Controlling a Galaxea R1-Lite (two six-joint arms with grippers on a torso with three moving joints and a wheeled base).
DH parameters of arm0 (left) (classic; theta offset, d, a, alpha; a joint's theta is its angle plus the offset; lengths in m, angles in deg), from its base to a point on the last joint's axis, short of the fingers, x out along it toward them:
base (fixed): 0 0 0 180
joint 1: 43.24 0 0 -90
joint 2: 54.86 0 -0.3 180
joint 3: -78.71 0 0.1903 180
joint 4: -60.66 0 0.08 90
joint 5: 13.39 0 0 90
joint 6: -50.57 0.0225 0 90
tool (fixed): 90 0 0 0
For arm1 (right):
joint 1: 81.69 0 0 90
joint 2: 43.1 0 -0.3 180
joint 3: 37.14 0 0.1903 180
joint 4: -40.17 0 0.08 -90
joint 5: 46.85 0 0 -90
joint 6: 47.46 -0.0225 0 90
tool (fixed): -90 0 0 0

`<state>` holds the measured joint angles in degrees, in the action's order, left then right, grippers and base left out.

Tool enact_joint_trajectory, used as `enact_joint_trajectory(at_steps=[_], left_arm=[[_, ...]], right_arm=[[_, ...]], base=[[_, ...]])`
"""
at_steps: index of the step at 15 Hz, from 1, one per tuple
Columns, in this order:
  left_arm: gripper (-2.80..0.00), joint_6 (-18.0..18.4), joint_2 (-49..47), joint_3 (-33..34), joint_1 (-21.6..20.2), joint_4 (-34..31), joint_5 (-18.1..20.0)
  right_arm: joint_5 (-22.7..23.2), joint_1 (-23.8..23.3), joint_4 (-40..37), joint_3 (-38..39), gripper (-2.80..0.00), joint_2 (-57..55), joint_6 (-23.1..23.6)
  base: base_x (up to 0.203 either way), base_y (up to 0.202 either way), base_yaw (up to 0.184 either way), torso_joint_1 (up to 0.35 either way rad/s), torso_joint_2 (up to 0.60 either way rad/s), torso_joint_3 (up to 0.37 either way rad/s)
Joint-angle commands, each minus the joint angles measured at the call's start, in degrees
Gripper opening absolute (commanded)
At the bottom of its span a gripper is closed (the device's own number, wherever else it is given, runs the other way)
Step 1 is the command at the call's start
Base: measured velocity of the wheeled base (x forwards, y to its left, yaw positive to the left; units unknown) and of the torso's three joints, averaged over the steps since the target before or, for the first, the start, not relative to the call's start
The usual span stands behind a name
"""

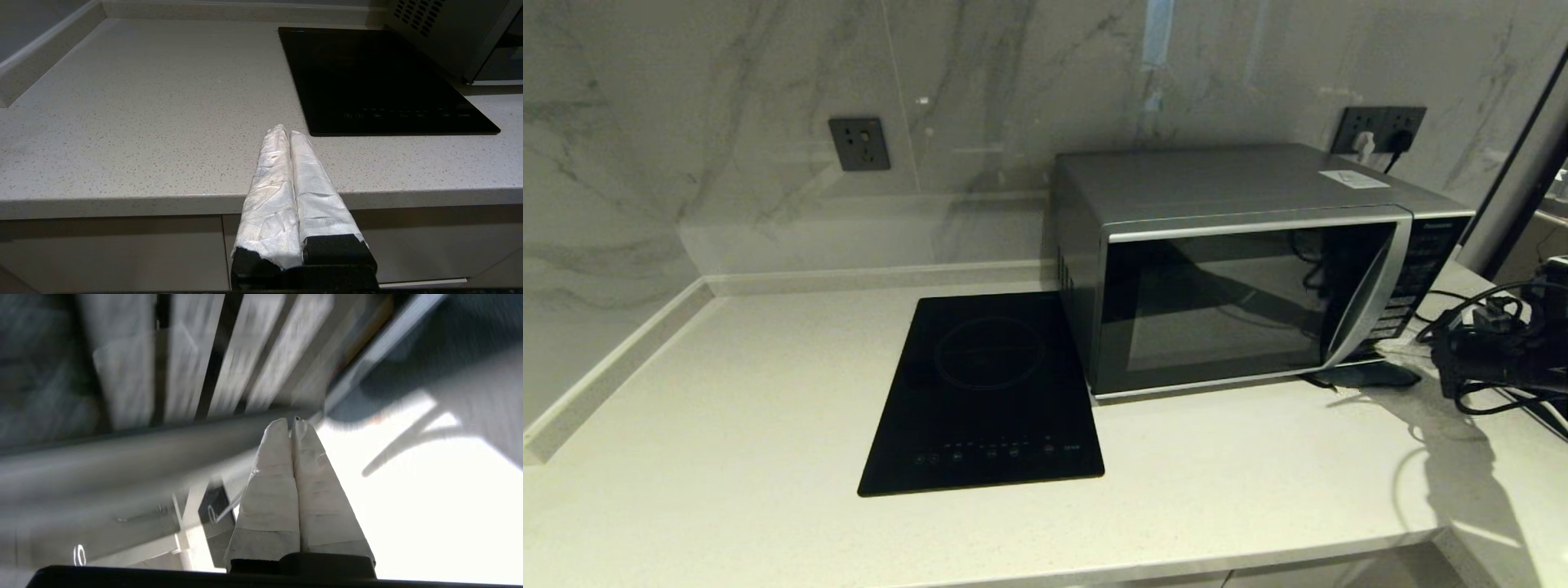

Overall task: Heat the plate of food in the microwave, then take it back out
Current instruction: Open the microwave oven

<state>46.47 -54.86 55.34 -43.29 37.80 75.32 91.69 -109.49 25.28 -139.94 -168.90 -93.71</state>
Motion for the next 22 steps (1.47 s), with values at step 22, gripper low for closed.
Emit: enact_joint_trajectory(at_steps=[22], left_arm=[[-2.80, -0.03, -0.09, 0.00, -0.04, 0.02, -0.03]], right_arm=[[-40.76, 23.06, -52.09, 1.97, -2.80, 70.07, 19.94]], base=[[0.000, 0.000, 0.000, 0.000, 0.00, 0.000]])
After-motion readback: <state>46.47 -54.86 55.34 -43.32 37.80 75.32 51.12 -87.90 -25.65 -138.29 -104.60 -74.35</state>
